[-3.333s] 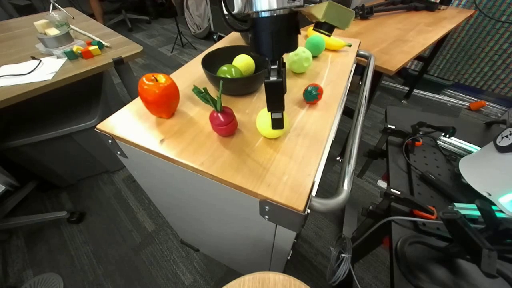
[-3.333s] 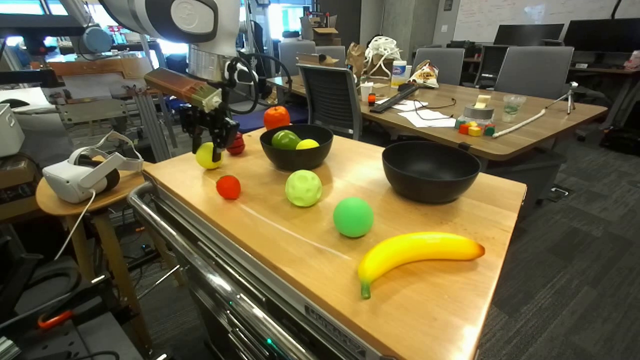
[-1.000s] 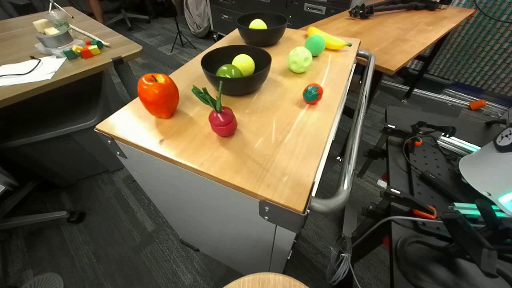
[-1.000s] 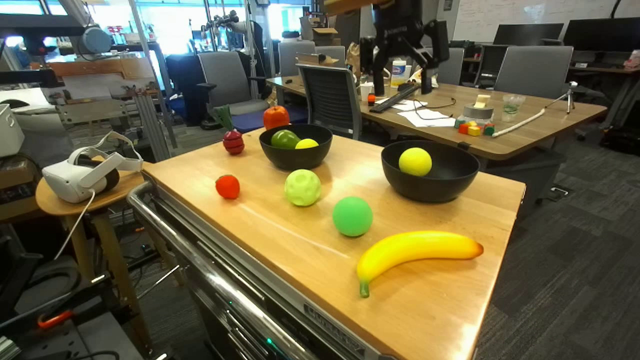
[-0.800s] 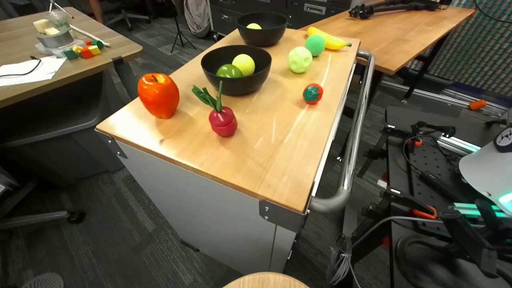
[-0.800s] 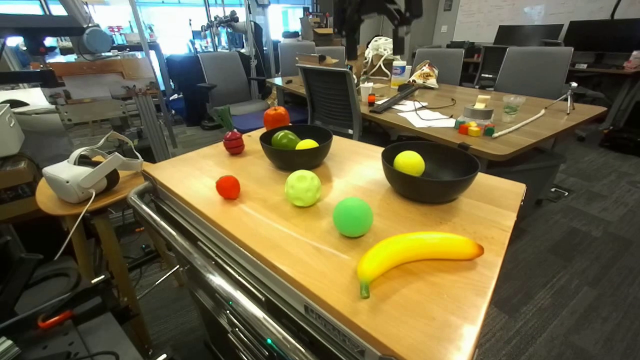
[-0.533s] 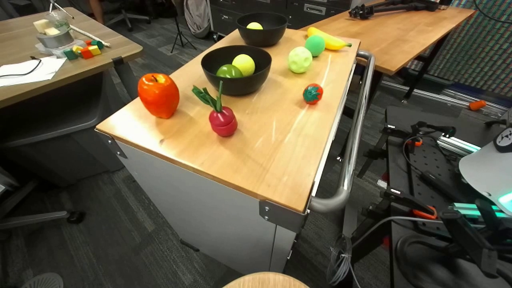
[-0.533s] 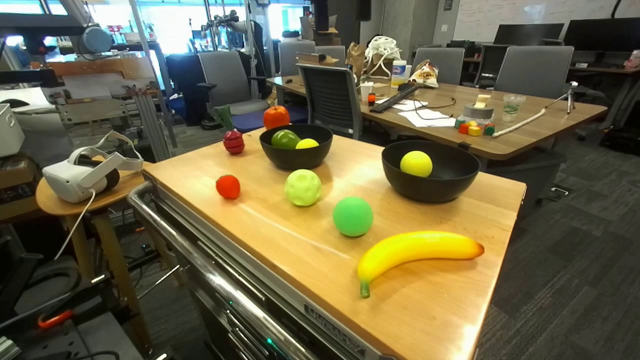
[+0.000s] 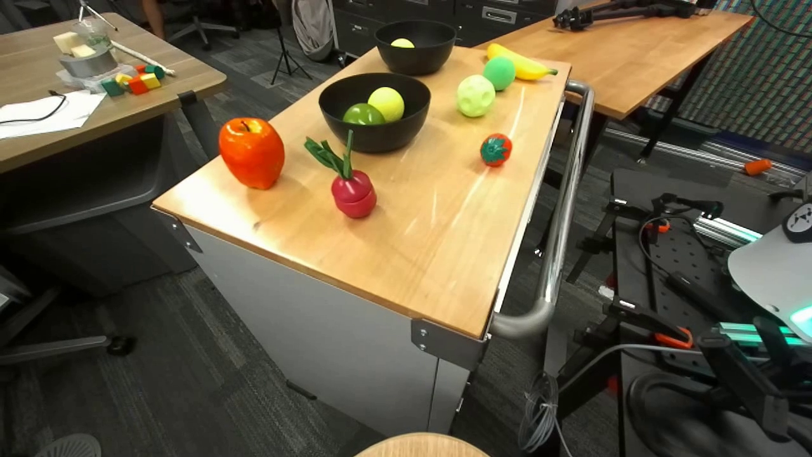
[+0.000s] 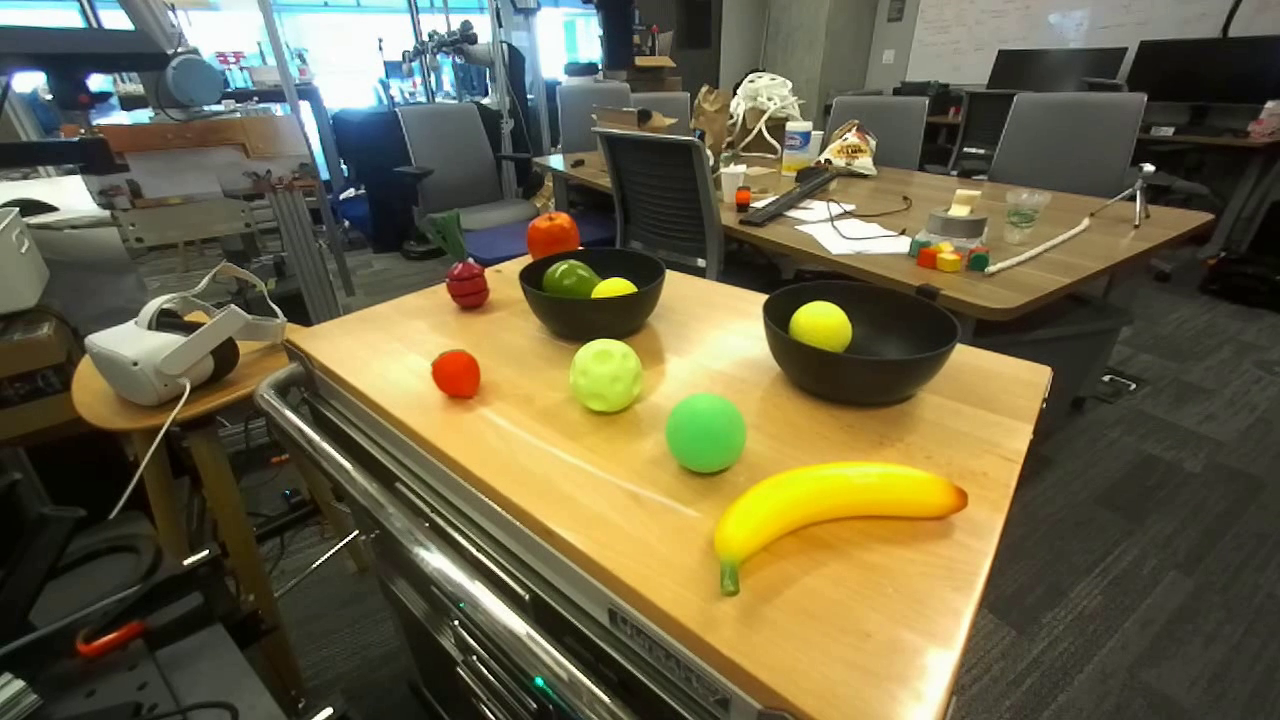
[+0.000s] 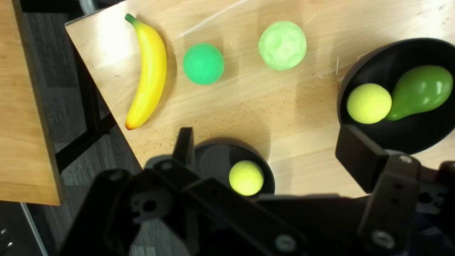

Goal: Pick up all the fruit plush toy from the table and put them in the two black bowl

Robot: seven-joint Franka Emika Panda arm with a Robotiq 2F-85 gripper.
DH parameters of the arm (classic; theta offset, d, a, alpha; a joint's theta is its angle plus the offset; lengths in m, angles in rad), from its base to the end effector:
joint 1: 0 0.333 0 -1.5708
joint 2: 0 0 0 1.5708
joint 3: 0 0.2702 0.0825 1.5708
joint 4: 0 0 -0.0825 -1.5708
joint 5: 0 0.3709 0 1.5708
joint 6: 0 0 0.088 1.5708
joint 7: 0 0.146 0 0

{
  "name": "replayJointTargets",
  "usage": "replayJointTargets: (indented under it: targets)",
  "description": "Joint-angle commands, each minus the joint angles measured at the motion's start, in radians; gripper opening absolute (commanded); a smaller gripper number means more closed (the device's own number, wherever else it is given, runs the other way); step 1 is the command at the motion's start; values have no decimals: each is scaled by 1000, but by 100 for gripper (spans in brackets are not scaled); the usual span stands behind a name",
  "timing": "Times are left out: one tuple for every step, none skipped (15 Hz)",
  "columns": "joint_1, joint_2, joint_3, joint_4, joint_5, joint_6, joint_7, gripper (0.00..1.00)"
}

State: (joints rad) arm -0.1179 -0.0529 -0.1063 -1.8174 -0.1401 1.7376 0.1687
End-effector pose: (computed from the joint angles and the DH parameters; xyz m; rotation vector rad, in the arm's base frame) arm 0.5148 -0.1366 0.4694 2.9592 -0.5500 -0.0463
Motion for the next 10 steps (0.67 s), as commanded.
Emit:
replayJointTargets:
  targets:
    - [-16,50,-16,24,-32,126,70,100]
    - [-26,57,-29,12,-27,159,99,100]
    - [-42,62,-50,-6,24,172,77,100]
    - [-60,68,-70,-24,89,183,36,100]
    - [-81,76,-91,-44,163,194,5,100]
    - [-100,89,-110,-59,214,203,-7,100]
    - [-119,105,-127,-72,269,207,-20,100]
    - [-136,121,-140,-81,326,208,-33,100]
    - [-152,142,-151,-88,377,194,-48,100]
    - [-165,161,-159,-90,408,180,-60,100]
